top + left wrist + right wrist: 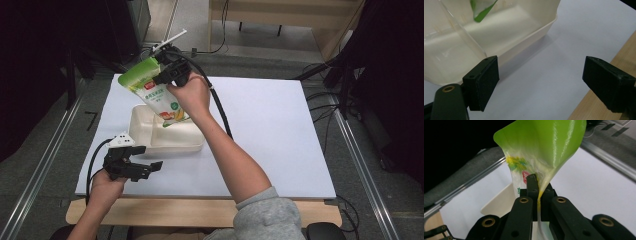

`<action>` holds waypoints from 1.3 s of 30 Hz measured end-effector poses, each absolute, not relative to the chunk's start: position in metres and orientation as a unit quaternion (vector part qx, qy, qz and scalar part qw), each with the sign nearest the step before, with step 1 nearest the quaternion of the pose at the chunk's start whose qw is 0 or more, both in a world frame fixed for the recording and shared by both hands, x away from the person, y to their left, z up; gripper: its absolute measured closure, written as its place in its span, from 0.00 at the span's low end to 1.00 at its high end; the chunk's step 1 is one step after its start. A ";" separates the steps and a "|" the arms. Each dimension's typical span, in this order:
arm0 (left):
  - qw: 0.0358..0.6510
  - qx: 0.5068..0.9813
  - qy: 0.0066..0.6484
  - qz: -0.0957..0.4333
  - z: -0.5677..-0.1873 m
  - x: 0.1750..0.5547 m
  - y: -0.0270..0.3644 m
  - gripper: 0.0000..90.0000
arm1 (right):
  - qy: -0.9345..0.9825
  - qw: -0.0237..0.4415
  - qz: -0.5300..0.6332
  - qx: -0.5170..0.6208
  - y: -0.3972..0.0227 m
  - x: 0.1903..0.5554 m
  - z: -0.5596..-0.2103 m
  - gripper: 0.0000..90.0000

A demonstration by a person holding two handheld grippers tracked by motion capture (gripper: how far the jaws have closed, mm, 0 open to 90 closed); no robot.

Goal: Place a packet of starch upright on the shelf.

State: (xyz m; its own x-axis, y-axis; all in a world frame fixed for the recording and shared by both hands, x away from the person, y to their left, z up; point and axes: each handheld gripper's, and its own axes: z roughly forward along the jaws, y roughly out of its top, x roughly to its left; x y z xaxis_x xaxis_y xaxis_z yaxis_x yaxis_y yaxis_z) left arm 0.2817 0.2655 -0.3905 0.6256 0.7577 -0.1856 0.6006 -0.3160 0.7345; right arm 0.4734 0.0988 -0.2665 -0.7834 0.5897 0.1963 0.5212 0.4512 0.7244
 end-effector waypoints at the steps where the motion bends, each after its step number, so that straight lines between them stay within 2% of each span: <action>1: 0.403 0.806 0.421 0.100 -0.391 0.282 0.266 0.16 | 0.846 0.027 0.416 0.331 0.103 0.474 -0.278 1.00; 10: 0.401 0.808 0.421 0.097 -0.391 0.282 0.264 0.16 | 0.850 0.016 0.399 0.345 0.103 0.475 -0.324 1.00; 18: 0.397 0.810 0.420 0.097 -0.391 0.282 0.263 0.16 | 0.840 0.020 0.411 0.353 0.073 0.480 -0.333 1.00; 24: 0.399 0.810 0.419 0.096 -0.392 0.282 0.262 0.16 | 0.831 0.016 0.401 0.385 0.036 0.489 -0.351 1.00; 32: 0.398 0.811 0.419 0.095 -0.392 0.283 0.262 0.16 | 0.826 0.006 0.402 0.394 0.016 0.491 -0.360 0.98; 34: 0.393 0.814 0.418 0.089 -0.392 0.283 0.263 0.16 | 0.825 0.004 0.405 0.394 0.014 0.491 -0.360 0.95; 35: 0.393 0.813 0.420 0.092 -0.392 0.283 0.264 0.16 | 0.827 0.005 0.404 0.391 0.012 0.490 -0.358 0.87; 36: 0.393 0.813 0.420 0.092 -0.392 0.283 0.264 0.16 | 0.827 0.005 0.404 0.391 0.012 0.490 -0.358 0.87; 37: 0.395 0.811 0.421 0.093 -0.392 0.283 0.264 0.16 | 0.827 0.017 0.408 0.386 0.008 0.489 -0.355 0.79; 38: 0.395 0.811 0.421 0.093 -0.392 0.283 0.264 0.16 | 0.827 0.017 0.408 0.386 0.008 0.489 -0.355 0.79; 39: 0.393 0.812 0.421 0.092 -0.393 0.284 0.264 0.16 | 0.825 0.021 0.417 0.382 0.001 0.488 -0.352 0.74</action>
